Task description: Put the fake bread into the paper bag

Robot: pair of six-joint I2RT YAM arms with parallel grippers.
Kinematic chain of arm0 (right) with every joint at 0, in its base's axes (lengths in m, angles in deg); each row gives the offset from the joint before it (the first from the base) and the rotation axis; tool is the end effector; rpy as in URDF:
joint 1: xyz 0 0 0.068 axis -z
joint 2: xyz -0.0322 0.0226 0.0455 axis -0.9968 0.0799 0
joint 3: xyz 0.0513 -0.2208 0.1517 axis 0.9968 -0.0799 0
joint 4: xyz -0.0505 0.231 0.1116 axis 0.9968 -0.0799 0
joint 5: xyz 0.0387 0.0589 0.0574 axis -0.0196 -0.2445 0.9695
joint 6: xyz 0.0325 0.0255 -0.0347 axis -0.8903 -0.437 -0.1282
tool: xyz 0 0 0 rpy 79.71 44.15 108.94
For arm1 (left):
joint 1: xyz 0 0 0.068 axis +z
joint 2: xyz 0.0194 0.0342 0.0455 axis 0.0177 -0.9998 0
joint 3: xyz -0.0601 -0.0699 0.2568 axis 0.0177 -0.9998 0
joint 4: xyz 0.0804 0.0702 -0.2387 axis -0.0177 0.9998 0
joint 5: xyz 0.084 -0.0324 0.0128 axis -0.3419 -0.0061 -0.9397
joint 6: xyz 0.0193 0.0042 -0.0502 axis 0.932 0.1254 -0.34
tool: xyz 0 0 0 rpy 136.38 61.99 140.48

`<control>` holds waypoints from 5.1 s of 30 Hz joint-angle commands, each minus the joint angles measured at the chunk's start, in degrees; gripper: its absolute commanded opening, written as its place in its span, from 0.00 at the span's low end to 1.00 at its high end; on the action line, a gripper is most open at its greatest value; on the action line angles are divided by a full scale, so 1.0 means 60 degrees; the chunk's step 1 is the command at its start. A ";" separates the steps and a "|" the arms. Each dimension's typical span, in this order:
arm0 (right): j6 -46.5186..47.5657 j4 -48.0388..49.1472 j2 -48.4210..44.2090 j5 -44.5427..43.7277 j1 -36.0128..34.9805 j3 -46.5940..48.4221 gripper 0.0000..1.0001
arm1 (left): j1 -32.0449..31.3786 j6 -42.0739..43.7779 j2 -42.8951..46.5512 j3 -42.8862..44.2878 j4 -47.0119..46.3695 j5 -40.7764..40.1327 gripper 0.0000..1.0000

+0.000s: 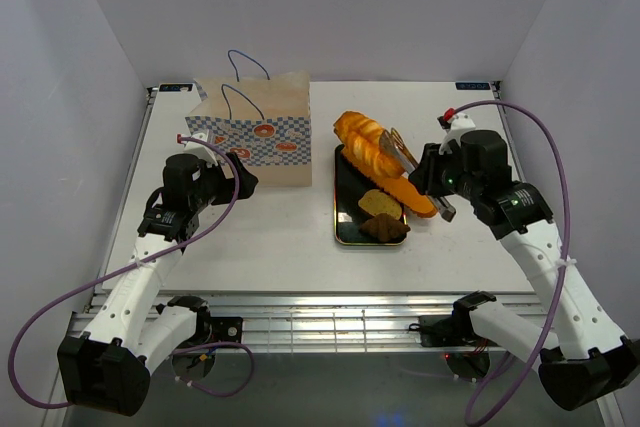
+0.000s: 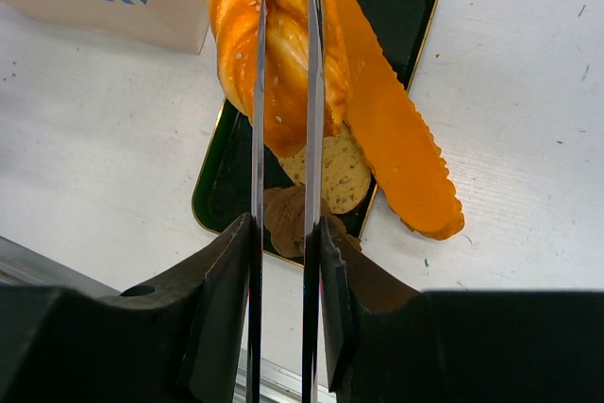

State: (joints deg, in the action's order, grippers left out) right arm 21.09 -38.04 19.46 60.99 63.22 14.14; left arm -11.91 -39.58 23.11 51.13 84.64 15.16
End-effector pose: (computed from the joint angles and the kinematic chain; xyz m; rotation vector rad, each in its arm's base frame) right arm 0.1828 0.0764 0.3652 -0.2117 2.0947 0.4087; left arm 0.2040 -0.0450 0.2841 -0.1061 2.1322 -0.5022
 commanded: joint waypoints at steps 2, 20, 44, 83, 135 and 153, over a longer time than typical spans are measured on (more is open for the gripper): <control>0.0159 0.0343 -0.0360 -0.0168 0.0008 0.0949 0.20 | -0.0030 0.0012 0.0178 0.0332 -0.0014 0.0127 0.98; 0.0306 0.2101 0.0196 0.1633 0.0008 0.2559 0.21 | -0.0030 0.0027 0.0207 0.0318 -0.0014 0.0112 0.98; 0.1551 0.3288 0.3359 0.5193 -0.0007 0.5312 0.24 | -0.0030 0.0012 0.0134 0.0318 -0.0014 0.0200 0.98; 0.1830 0.2658 0.7476 0.5662 -0.0856 0.8669 0.42 | -0.0030 -0.0003 0.0149 0.0303 -0.0043 0.0259 0.98; 0.0599 0.4065 0.1458 -0.0718 -0.1061 0.2900 0.59 | -0.0030 0.0070 0.0896 0.0347 0.0016 -0.0415 0.98; -0.0468 0.3522 -0.1180 -0.3951 0.0328 -0.1363 0.61 | -0.0030 0.0056 0.1116 0.0333 0.0001 -0.0679 0.98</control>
State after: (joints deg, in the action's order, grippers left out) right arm 21.55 -18.32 13.45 38.61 61.80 8.26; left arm -11.91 -39.53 29.15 51.33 84.81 11.47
